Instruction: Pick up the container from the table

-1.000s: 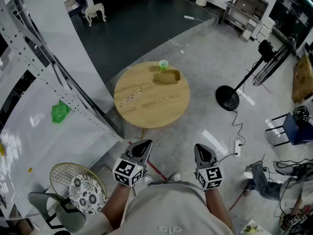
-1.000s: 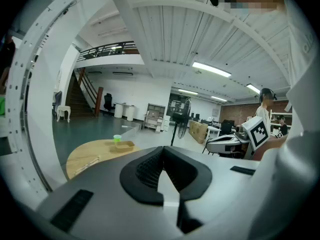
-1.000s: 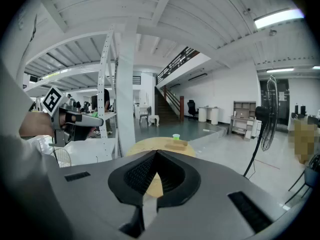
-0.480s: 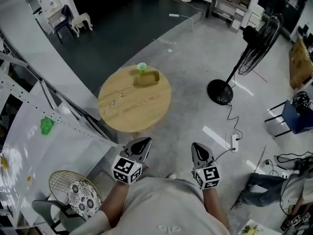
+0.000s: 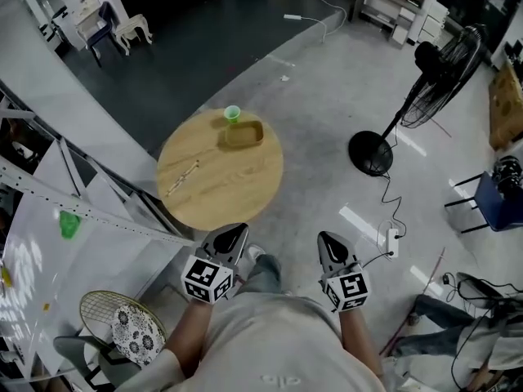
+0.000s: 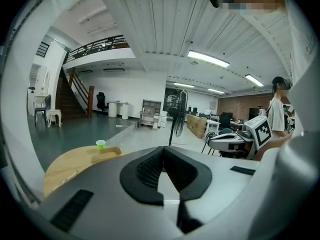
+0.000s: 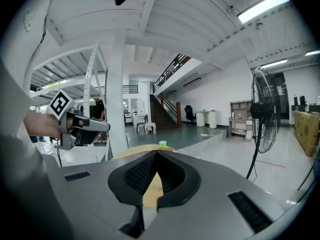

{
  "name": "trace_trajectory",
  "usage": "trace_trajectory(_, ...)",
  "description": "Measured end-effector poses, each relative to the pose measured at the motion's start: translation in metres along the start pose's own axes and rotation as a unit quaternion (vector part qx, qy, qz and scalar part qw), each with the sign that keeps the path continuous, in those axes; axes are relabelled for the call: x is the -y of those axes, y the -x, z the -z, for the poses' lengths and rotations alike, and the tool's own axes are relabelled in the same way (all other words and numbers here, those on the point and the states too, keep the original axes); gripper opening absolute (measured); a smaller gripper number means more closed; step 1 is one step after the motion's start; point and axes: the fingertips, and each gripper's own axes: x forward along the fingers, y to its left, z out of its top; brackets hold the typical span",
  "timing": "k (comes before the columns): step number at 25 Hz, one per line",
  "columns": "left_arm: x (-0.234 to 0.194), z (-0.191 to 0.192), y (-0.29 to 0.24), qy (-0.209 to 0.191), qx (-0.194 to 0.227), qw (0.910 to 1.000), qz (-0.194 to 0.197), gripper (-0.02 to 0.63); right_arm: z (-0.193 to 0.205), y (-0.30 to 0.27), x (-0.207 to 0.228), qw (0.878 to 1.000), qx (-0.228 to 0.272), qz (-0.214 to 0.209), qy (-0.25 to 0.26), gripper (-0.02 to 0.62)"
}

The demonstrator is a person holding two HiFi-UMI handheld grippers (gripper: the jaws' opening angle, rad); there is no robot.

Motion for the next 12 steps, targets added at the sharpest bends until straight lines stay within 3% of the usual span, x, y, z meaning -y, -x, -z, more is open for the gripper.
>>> trace_trajectory(12,-0.164,-0.017,-0.053,0.036,0.001,0.9977,-0.058,0.017,-0.040,-0.185,0.017,0.996,-0.043,-0.061,0.044,0.025)
